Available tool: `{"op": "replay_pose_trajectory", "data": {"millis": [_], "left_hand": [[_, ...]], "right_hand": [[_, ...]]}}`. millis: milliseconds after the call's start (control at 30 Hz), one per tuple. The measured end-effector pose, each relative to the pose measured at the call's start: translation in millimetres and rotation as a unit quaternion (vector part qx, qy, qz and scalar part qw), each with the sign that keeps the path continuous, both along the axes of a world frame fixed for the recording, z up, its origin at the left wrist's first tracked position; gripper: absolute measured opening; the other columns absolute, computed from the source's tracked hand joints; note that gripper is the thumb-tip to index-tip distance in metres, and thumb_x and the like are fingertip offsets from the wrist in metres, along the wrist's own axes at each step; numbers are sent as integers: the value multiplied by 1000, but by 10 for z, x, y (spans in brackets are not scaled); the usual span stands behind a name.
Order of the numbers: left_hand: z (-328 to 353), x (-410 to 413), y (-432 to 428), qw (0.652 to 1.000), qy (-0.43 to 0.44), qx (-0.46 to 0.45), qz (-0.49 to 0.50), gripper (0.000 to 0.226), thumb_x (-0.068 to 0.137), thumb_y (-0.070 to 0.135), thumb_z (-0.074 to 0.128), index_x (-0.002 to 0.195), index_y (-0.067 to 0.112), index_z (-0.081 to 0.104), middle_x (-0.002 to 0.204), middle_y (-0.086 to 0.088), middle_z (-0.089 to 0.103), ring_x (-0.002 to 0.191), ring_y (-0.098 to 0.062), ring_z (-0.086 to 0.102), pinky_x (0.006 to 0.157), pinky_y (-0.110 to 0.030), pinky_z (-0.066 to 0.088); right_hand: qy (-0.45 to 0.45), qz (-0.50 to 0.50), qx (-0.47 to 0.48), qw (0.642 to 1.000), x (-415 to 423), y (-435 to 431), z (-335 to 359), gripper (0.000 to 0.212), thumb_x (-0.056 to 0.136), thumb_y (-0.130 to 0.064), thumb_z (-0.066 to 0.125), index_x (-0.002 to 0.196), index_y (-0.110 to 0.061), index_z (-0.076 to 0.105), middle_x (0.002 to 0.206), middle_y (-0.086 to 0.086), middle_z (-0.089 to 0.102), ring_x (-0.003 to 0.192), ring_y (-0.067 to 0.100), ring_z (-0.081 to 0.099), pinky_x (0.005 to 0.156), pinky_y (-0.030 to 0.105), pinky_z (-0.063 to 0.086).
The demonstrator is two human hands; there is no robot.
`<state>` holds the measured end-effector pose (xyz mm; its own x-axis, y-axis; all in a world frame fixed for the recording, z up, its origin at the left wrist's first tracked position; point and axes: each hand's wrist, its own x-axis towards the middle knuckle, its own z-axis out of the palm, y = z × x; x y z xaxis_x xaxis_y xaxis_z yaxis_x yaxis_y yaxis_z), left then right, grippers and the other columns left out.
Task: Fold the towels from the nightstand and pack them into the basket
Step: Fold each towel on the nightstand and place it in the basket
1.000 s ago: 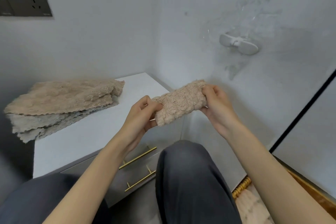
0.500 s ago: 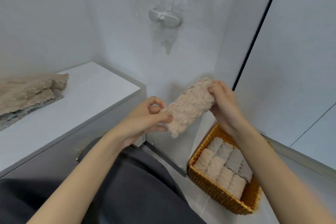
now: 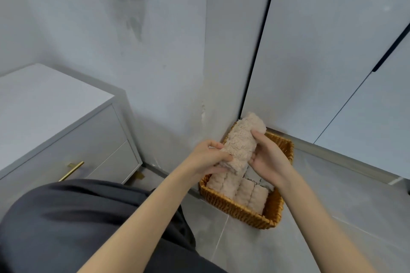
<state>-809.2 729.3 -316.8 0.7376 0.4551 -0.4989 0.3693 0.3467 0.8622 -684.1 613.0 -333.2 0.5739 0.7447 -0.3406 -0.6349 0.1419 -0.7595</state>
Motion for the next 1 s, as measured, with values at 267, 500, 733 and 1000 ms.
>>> {"op": "replay_pose_trajectory", "data": {"millis": [267, 500, 733, 1000], "left_hand": [[-522, 249, -139, 994, 52, -79, -51, 44, 81, 10, 74, 122, 11, 59, 113, -7, 66, 102, -17, 64, 88, -31, 55], [-781, 223, -40, 989, 120, 53, -68, 30, 93, 18, 58, 123, 18, 58, 123, -4, 57, 102, -14, 59, 70, -17, 47], [-870, 305, 90, 991, 121, 45, -23, 14, 96, 16, 52, 100, 26, 61, 109, 0, 61, 86, -10, 60, 58, -13, 51], [-952, 452, 198, 989, 130, 56, -39, 14, 95, 21, 53, 104, 28, 62, 110, 2, 63, 95, -10, 62, 87, -26, 50]], "right_hand": [[-16, -44, -62, 997, 390, -105, -691, 34, 91, -19, 61, 122, -6, 57, 112, 10, 71, 102, 22, 68, 71, 32, 58], [-26, -95, -240, 966, 712, -62, -1569, 49, 88, -16, 68, 131, -17, 44, 123, 6, 60, 107, 23, 61, 85, 45, 55], [27, -101, -405, 908, 714, -54, -2482, 59, 87, -19, 70, 137, -8, 40, 133, 14, 49, 118, 34, 52, 98, 53, 47], [-62, -114, -475, 870, 672, 139, -2908, 29, 89, -28, 56, 109, -6, 60, 108, 14, 59, 102, 28, 57, 91, 42, 51]]}}
